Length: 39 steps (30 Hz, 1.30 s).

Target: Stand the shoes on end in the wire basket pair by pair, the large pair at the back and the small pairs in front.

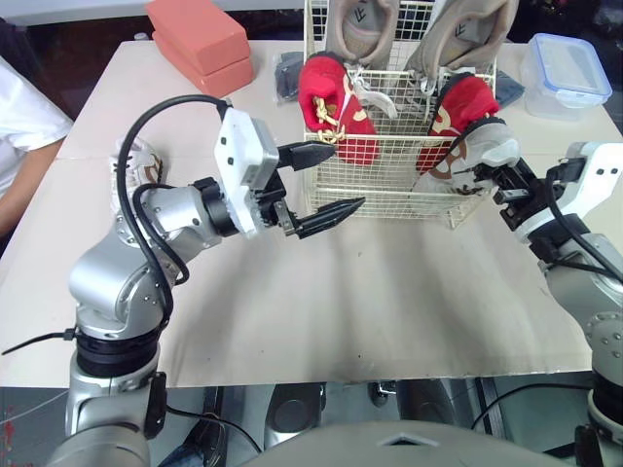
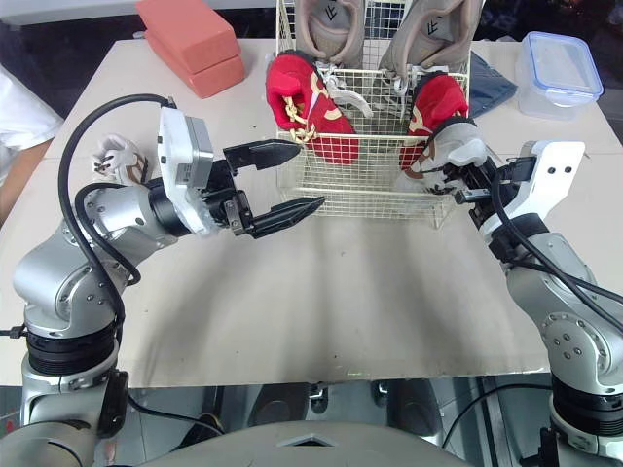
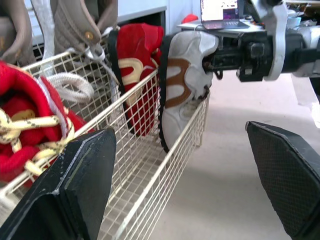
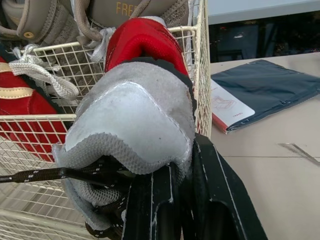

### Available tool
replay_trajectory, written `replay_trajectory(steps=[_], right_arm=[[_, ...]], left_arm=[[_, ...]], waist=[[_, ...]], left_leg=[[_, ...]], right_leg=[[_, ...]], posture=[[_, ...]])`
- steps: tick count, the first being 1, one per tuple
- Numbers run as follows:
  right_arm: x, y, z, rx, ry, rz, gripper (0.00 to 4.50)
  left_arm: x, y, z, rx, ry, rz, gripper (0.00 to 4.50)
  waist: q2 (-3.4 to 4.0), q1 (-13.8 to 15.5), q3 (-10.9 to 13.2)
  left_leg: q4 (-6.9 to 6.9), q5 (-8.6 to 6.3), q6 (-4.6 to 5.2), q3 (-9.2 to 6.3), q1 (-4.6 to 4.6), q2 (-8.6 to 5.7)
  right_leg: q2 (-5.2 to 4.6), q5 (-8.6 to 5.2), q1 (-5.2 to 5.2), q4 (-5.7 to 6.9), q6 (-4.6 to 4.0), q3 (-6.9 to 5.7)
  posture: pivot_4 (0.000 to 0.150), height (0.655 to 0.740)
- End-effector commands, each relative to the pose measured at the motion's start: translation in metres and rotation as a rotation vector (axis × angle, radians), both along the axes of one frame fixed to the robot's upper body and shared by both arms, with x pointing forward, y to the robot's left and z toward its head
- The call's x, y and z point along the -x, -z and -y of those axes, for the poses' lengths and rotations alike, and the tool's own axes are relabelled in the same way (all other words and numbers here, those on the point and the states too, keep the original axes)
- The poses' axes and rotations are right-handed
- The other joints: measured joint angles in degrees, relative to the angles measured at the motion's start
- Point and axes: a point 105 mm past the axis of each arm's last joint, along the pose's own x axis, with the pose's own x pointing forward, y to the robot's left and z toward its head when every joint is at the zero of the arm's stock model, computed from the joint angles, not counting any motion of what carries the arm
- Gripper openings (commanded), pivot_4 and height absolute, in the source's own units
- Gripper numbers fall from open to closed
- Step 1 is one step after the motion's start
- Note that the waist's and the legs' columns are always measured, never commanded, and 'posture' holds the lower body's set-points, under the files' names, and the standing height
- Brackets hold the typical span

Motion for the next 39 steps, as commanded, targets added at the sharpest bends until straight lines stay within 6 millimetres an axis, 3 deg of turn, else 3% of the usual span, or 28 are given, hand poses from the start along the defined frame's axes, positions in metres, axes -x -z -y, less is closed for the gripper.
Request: replay_trajectory(steps=[1, 4, 5, 8, 14, 18, 31, 35, 39], right_arm=[[-0.001, 0.016, -0.003, 0.024, -0.012, -0.072, 0.00], [-0.001, 0.019, -0.004, 0.035, -0.018, -0.086, 0.00], [-0.001, 0.020, -0.004, 0.038, -0.017, -0.089, 0.53], [-0.001, 0.019, -0.003, 0.044, -0.015, -0.088, 1.56], [0.000, 0.011, 0.008, 0.062, 0.005, -0.057, 4.37], [0.007, 0.005, 0.020, 0.081, 0.006, -0.043, 4.44], [0.046, -0.004, 0.044, 0.174, -0.291, -0.072, 4.44], [0.066, -0.001, 0.029, 0.232, -0.484, -0.078, 4.44], [0.083, -0.002, -0.005, 0.224, -0.672, -0.001, 4.44]], left_arm=[[0.015, -0.012, 0.002, 0.037, 0.058, 0.050, 4.48], [0.016, -0.008, 0.001, 0.027, 0.063, 0.041, 4.48], [0.016, -0.008, 0.000, 0.027, 0.062, 0.040, 4.50], [0.015, -0.007, -0.001, 0.026, 0.058, 0.039, 4.50], [0.013, -0.005, -0.004, 0.018, 0.052, 0.034, 4.50], [0.012, -0.003, -0.008, 0.012, 0.044, 0.031, 4.50], [-0.003, -0.001, -0.034, -0.032, -0.033, 0.031, 4.50], [-0.011, -0.003, -0.051, -0.010, -0.116, 0.026, 4.50], [-0.028, -0.007, -0.079, 0.039, -0.250, 0.032, 4.50]], waist=[[0.00, 0.0, 0.0], [-0.01, -0.1, 0.0], [-0.06, -0.1, -0.1], [-0.06, -0.1, -0.1], [-0.06, -0.2, -0.1], [-0.06, -0.1, -0.1], [-0.05, 0.0, 0.0], [-0.04, 0.0, 0.0], [-0.06, -0.1, 0.0]], left_leg=[[0.00, 0.00, 0.00, 0.00, 0.00, 0.00], [0.00, 0.00, 0.01, 0.00, 0.01, 0.00], [0.00, -0.01, 0.01, 0.00, 0.01, 0.00], [0.00, -0.04, 0.08, 0.02, 0.01, 0.00], [-0.10, -0.05, 0.08, 0.04, 0.06, 0.01], [-0.19, -0.04, 0.07, 0.04, 0.06, 0.01], [-0.34, -0.08, 0.14, 0.02, 0.06, -0.03], [-0.40, -0.08, 0.14, 0.01, 0.07, -0.01], [-0.41, -0.08, 0.14, 0.01, 0.10, 0.01]], right_leg=[[0.01, 0.00, 0.00, 0.00, 0.00, 0.00], [0.01, 0.00, 0.00, 0.00, 0.00, 0.00], [0.01, 0.00, 0.00, 0.00, 0.00, 0.00], [0.01, 0.00, 0.00, 0.00, 0.00, 0.01], [0.08, 0.00, -0.02, 0.00, 0.00, 0.05], [0.07, -0.01, -0.04, -0.04, 0.00, 0.03], [0.02, -0.01, -0.04, -0.13, 0.00, 0.00], [0.04, -0.01, -0.07, -0.14, 0.00, 0.00], [0.04, -0.01, -0.07, -0.13, 0.00, 0.00]], posture=[[0.150, 0.6860], [0.150, 0.6860], [0.150, 0.6860], [0.150, 0.6860], [0.150, 0.6860], [0.150, 0.6860], [0.150, 0.6860], [0.150, 0.6860], [0.150, 0.6860]])
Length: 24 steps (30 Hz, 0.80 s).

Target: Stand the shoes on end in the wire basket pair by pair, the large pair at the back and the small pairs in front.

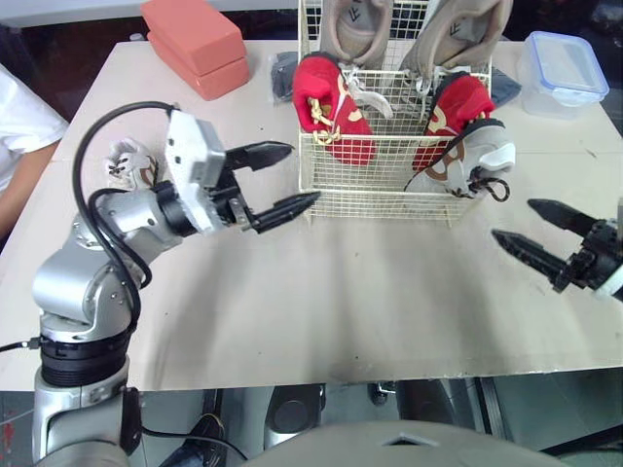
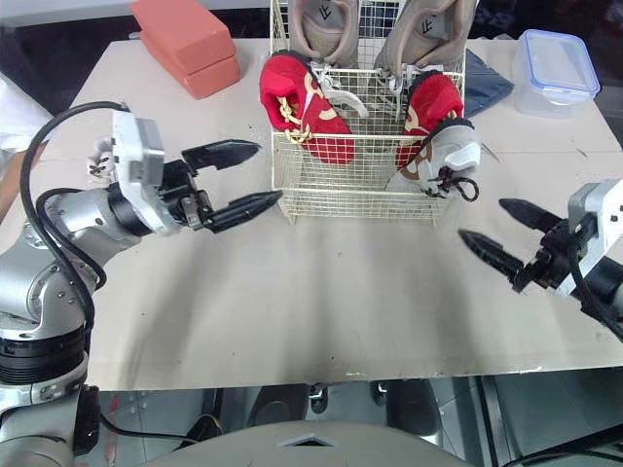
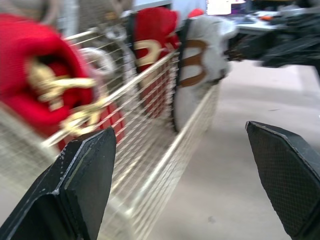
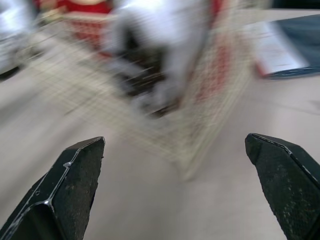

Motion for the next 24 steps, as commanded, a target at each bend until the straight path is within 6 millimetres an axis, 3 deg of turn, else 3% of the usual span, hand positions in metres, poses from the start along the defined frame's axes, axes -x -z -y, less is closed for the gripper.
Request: replay_trajectory(steps=[1, 6, 14, 24], right_arm=[[0.017, -0.013, -0.036, -0.015, -0.193, 0.125, 4.44], [0.021, -0.011, -0.070, -0.048, -0.277, 0.267, 4.44], [0.015, -0.003, -0.085, -0.070, -0.291, 0.426, 4.44], [0.012, 0.004, -0.088, -0.053, -0.304, 0.438, 4.44]], left_arm=[[-0.012, -0.014, -0.028, 0.039, -0.135, 0.067, 4.50], [-0.037, -0.017, -0.094, 0.088, -0.430, 0.064, 4.50], [-0.051, -0.020, -0.191, 0.133, -0.740, -0.007, 4.50], [-0.068, -0.004, -0.254, 0.134, -0.990, -0.174, 4.50]], waist=[[-0.02, 0.0, 0.0], [-0.03, 0.0, 0.0], [-0.12, 0.2, 0.0], [-0.31, 0.1, 0.0]], left_leg=[[0.00, 0.00, 0.00, -0.02, 0.01, 0.00], [0.00, 0.00, -0.01, -0.02, -0.02, 0.01], [0.01, 0.06, -0.12, 0.00, -0.08, -0.01], [0.02, 0.10, -0.19, 0.02, -0.09, -0.02]], right_leg=[[0.01, 0.00, 0.00, 0.00, 0.00, -0.01], [-0.01, 0.00, -0.01, -0.01, 0.00, -0.03], [-0.10, 0.00, -0.06, -0.01, 0.00, -0.11], [-0.08, 0.00, -0.07, 0.04, -0.01, -0.16]], posture=[[0.150, 0.6860], [0.150, 0.6860], [0.150, 0.6860], [0.150, 0.6860]])
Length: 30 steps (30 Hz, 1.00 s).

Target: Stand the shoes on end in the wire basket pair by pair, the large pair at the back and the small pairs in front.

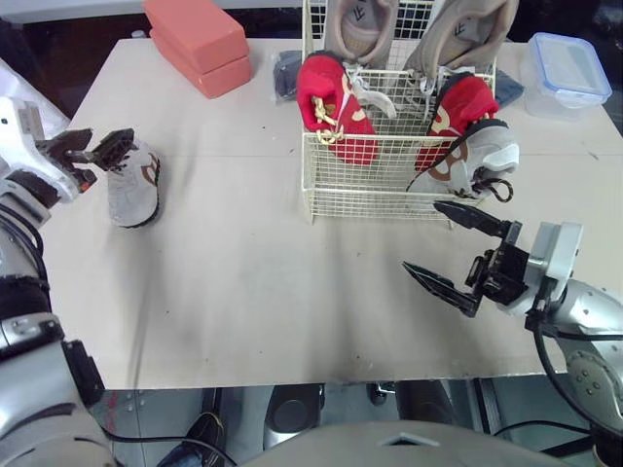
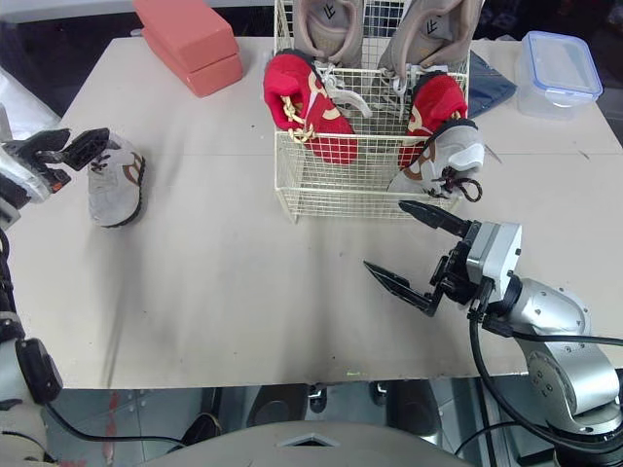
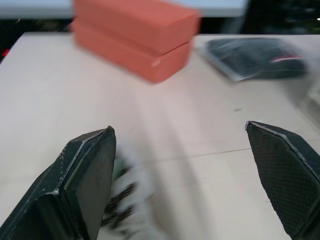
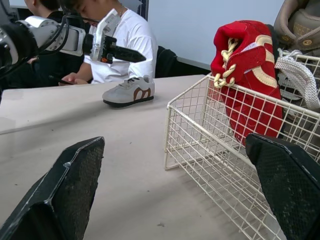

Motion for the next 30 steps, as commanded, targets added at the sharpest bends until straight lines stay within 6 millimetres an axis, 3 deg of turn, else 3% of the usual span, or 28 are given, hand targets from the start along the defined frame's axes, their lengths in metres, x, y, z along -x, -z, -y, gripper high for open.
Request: replay_trajectory(steps=[1, 14, 24, 26, 29, 30], right_arm=[[0.003, -0.005, -0.002, -0.002, -0.012, 0.041, 4.44], [0.002, 0.000, -0.003, -0.008, 0.028, 0.057, 4.44], [0.001, 0.002, -0.003, 0.001, 0.033, 0.066, 4.44], [0.001, 0.002, -0.004, 0.004, 0.029, 0.070, 4.48], [0.000, 0.002, -0.005, 0.004, 0.025, 0.071, 4.50], [0.000, 0.003, -0.005, 0.004, 0.024, 0.071, 4.50]], left_arm=[[0.000, -0.012, -0.022, -0.057, -0.092, -0.026, 4.50], [-0.005, 0.022, -0.047, -0.075, -0.261, -0.268, 4.50], [-0.004, 0.040, -0.048, -0.046, -0.300, -0.345, 4.50], [-0.004, 0.044, -0.047, -0.045, -0.299, -0.370, 4.24], [-0.002, 0.051, -0.047, -0.062, -0.304, -0.415, 3.04], [-0.001, 0.055, -0.047, -0.067, -0.305, -0.431, 2.45]], waist=[[-0.05, -0.1, 0.0], [-0.22, -0.2, 0.0], [-0.24, -0.3, 0.0], [-0.24, -0.3, 0.0], [-0.24, -0.4, 0.0], [-0.23, -0.4, 0.0]], left_leg=[[0.00, 0.00, 0.00, 0.01, 0.01, 0.00], [0.01, 0.03, -0.05, 0.10, 0.00, 0.00], [0.02, 0.03, -0.06, 0.15, 0.06, 0.02], [0.02, 0.04, -0.06, 0.15, 0.06, 0.02], [0.03, 0.05, -0.08, 0.15, 0.07, 0.01], [0.03, 0.05, -0.08, 0.17, 0.08, 0.01]], right_leg=[[0.00, 0.00, 0.00, 0.00, 0.00, -0.02], [0.00, 0.00, -0.07, 0.06, 0.00, -0.13], [-0.01, 0.00, -0.07, 0.13, 0.00, -0.10], [0.00, 0.00, -0.07, 0.14, 0.00, -0.10], [0.00, 0.01, -0.07, 0.15, 0.00, -0.10], [0.00, 0.01, -0.07, 0.16, 0.00, -0.08]], posture=[[0.150, 0.6860], [0.150, 0.6860], [0.150, 0.6860], [0.150, 0.6860], [0.150, 0.6860], [0.150, 0.6860]])
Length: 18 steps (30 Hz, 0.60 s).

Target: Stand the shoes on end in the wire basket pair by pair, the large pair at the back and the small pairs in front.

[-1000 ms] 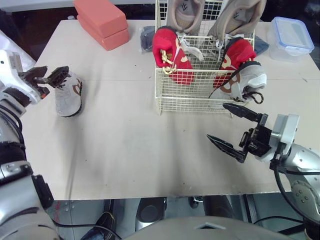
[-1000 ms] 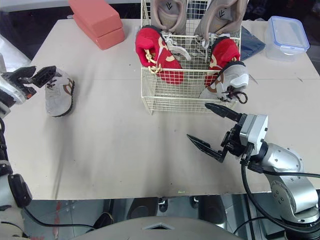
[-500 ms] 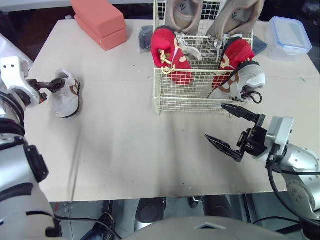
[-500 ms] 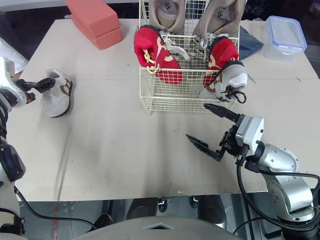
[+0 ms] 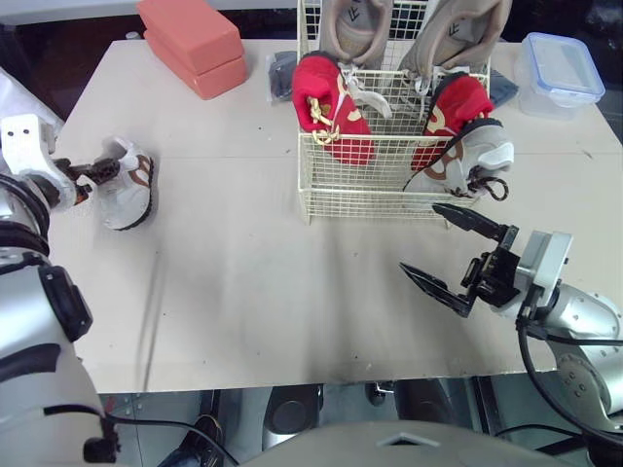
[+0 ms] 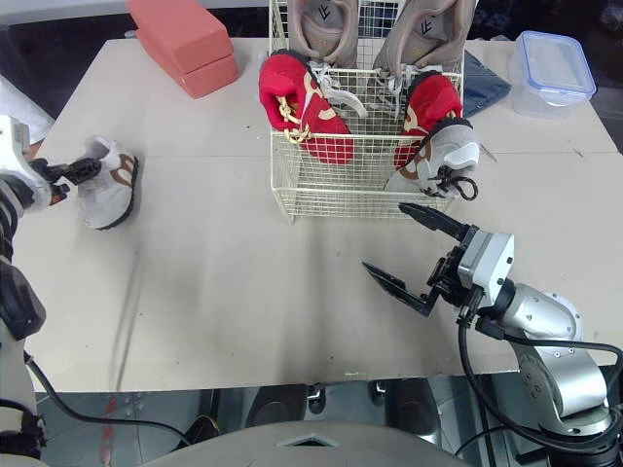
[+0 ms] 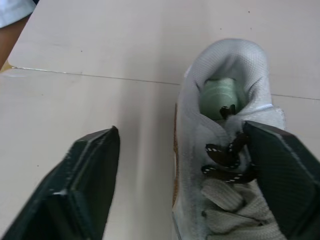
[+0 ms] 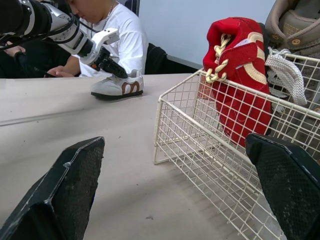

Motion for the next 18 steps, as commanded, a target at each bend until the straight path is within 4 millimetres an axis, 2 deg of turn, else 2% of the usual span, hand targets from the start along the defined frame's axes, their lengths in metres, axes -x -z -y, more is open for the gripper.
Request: replay_trajectory(steps=[1, 4, 6, 7, 13, 18], right_arm=[[0.002, -0.007, -0.003, -0.009, -0.014, 0.043, 4.50], [0.003, -0.007, -0.004, -0.009, -0.015, 0.046, 4.50], [0.003, -0.008, -0.004, -0.009, -0.013, 0.048, 4.50], [0.003, -0.008, -0.004, -0.009, -0.012, 0.049, 4.50], [0.005, -0.013, -0.003, -0.008, 0.002, 0.058, 4.50], [0.006, -0.017, -0.001, -0.008, 0.004, 0.059, 4.50]], left_arm=[[0.010, 0.014, -0.009, -0.035, -0.041, -0.100, 2.08], [0.013, 0.022, -0.010, -0.050, -0.049, -0.132, 0.84], [0.014, 0.027, -0.010, -0.060, -0.046, -0.153, 0.17], [0.014, 0.028, -0.010, -0.062, -0.044, -0.158, 0.05], [0.012, 0.032, -0.006, -0.037, -0.033, -0.148, 0.05], [0.007, 0.019, -0.005, -0.008, -0.028, -0.052, 0.05]], waist=[[0.01, -0.2, 0.0], [0.04, -0.3, 0.0], [0.04, -0.5, 0.0], [0.05, -0.5, 0.0], [0.19, -0.8, -0.2], [0.22, -0.9, -0.2]], left_leg=[[0.00, 0.00, 0.00, 0.02, 0.02, 0.00], [0.00, 0.00, 0.00, 0.05, 0.05, 0.00], [0.00, 0.00, 0.00, 0.06, 0.07, 0.01], [0.01, 0.00, 0.00, 0.07, 0.07, 0.01], [0.02, 0.00, -0.01, 0.12, 0.12, 0.00], [0.03, 0.00, 0.00, 0.16, 0.18, 0.00]], right_leg=[[0.00, 0.00, 0.00, 0.01, 0.00, 0.01], [0.00, 0.00, 0.00, 0.05, 0.00, 0.04], [-0.01, 0.00, 0.00, 0.08, 0.00, 0.06], [-0.01, 0.00, 0.00, 0.09, 0.00, 0.07], [-0.02, 0.00, 0.00, 0.16, 0.00, 0.13], [-0.04, -0.01, 0.00, 0.28, 0.00, 0.16]], posture=[[0.150, 0.6860], [0.150, 0.6860], [0.150, 0.6860], [0.150, 0.6860], [0.150, 0.6860], [0.150, 0.6860]])
